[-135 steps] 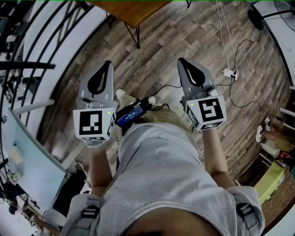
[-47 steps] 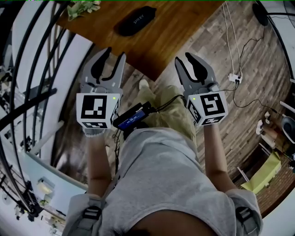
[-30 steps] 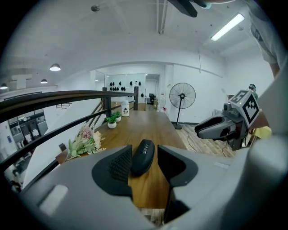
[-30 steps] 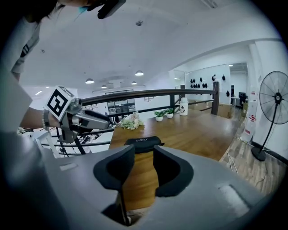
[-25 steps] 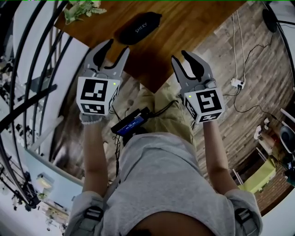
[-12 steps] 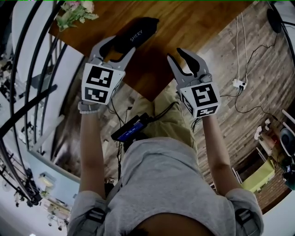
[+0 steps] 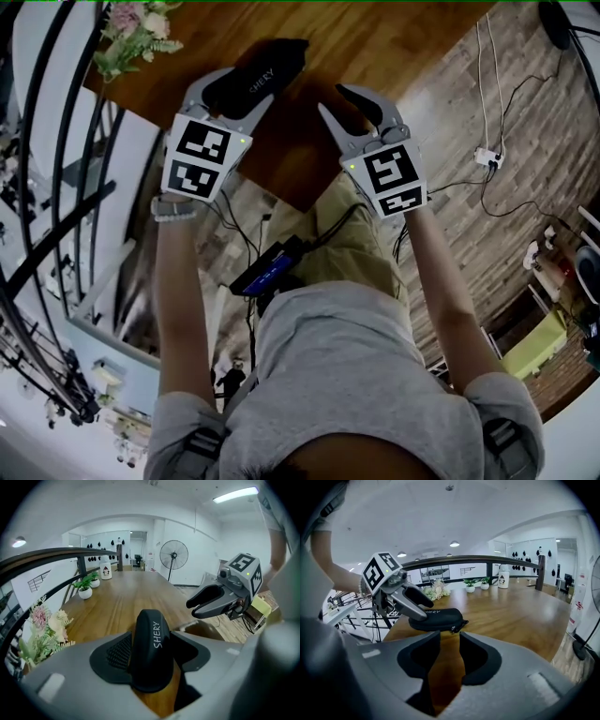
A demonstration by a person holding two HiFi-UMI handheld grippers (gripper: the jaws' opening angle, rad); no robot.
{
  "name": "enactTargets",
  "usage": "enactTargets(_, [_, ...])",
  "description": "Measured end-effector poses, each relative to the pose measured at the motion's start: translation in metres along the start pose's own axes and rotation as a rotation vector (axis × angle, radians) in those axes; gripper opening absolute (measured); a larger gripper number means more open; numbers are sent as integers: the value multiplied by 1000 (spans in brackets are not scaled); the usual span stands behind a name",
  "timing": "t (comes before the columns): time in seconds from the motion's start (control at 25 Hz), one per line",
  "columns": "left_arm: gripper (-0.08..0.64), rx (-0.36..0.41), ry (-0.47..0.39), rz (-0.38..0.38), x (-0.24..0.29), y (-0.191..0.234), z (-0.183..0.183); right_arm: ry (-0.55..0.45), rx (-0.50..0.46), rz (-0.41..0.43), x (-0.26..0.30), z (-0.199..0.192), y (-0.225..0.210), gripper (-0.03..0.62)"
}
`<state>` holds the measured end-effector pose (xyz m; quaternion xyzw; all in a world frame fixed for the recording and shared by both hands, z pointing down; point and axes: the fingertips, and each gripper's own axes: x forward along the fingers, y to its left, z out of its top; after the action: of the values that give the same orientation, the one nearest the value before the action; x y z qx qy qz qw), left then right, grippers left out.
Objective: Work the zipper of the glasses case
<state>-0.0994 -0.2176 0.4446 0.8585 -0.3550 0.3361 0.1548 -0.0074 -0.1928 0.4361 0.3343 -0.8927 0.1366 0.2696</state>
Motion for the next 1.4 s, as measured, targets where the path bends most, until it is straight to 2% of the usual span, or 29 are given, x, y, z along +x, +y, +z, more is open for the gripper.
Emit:
enactTargets(0.2, [255, -4, 14, -53, 4, -3, -4, 30, -38, 9, 15, -7, -4, 132])
enactTargets(0.32, [262, -34, 14, -81, 5, -1, -7, 46, -64, 14, 24, -9, -6, 132])
enactTargets(0.6, [264, -63, -16, -127, 3, 1, -4, 77, -139, 18, 41, -8, -8, 132])
enactTargets(0.84, [265, -64, -5, -133, 2, -1, -1, 98, -180, 21, 55, -6, -8, 130])
enactTargets(1.12, [267, -62, 0, -129, 1, -2, -1, 138, -296, 28, 69, -6, -4, 103])
enactTargets(1.28, [267, -61, -1, -127, 1, -2, -1, 138, -322, 31, 73, -5, -3, 94])
enactTargets(1.4, [267, -57, 7, -126, 2, -2, -2, 136, -326, 20, 73, -6, -4, 41])
